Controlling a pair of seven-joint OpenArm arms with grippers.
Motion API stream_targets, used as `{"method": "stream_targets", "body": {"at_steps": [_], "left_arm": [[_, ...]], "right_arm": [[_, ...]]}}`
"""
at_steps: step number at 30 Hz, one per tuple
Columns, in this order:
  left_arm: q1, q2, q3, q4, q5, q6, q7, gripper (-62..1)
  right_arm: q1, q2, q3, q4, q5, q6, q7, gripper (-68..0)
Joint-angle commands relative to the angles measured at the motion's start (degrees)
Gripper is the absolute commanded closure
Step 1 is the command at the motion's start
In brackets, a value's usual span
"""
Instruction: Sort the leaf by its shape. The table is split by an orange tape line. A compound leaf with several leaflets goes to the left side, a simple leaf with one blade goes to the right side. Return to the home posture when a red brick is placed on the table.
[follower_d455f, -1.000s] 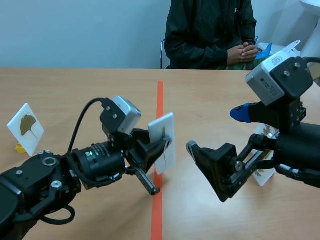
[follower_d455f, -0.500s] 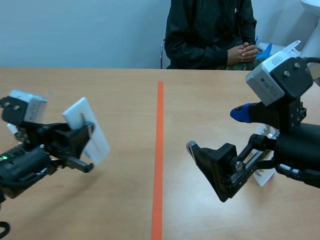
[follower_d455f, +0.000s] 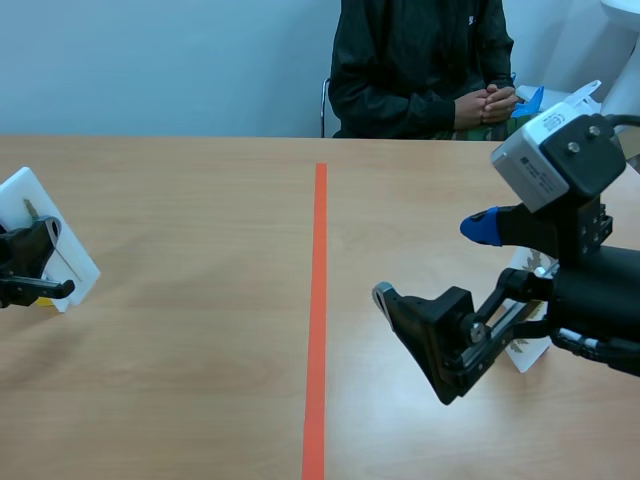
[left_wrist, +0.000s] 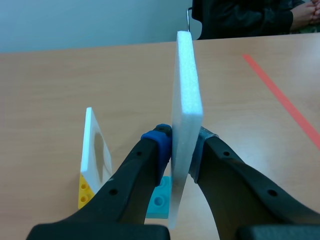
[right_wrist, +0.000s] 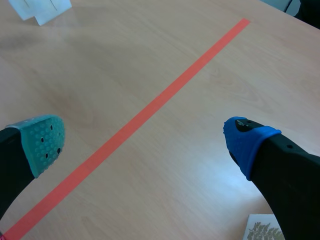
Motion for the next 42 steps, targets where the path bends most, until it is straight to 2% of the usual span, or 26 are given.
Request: {"method": "stream_targets", "body": {"at_steps": [1, 6, 12, 22, 29, 42], "left_arm": [[-0.6, -0.3, 0.2, -1.1, -0.2, 0.1, -0.7, -5.1], [-0.8, -0.5, 0.1, -4.8, -3.1, 3.5, -0.9, -5.1], [-2.3, -0.5, 0.1, -10.1, -5.0, 6.4, -3.0, -5.1], [-4.8, -0.5, 0.1, -15.8, -5.3, 6.4, -5.8, -5.3], [-4.7, -0.6, 0.1, -15.8, -5.3, 6.4, -5.8, -11.9], [-4.6, -0.8, -0.2, -15.5, -5.3, 6.4, -5.8, -30.4]], "right_arm": [[0.7, 0.0, 0.8, 0.1, 0.8, -0.2, 1.0, -67.9], [0.7, 0.0, 0.8, 0.1, 0.8, -0.2, 1.0, -67.9], [0.7, 0.0, 0.8, 0.1, 0.8, -0.2, 1.0, -67.9], [0.7, 0.0, 0.8, 0.1, 0.8, -0.2, 1.0, -67.9], [0.7, 0.0, 0.8, 0.1, 0.8, -0.2, 1.0, -67.9], [0.7, 0.0, 0.8, 0.1, 0.8, -0.2, 1.0, -67.9]]}}
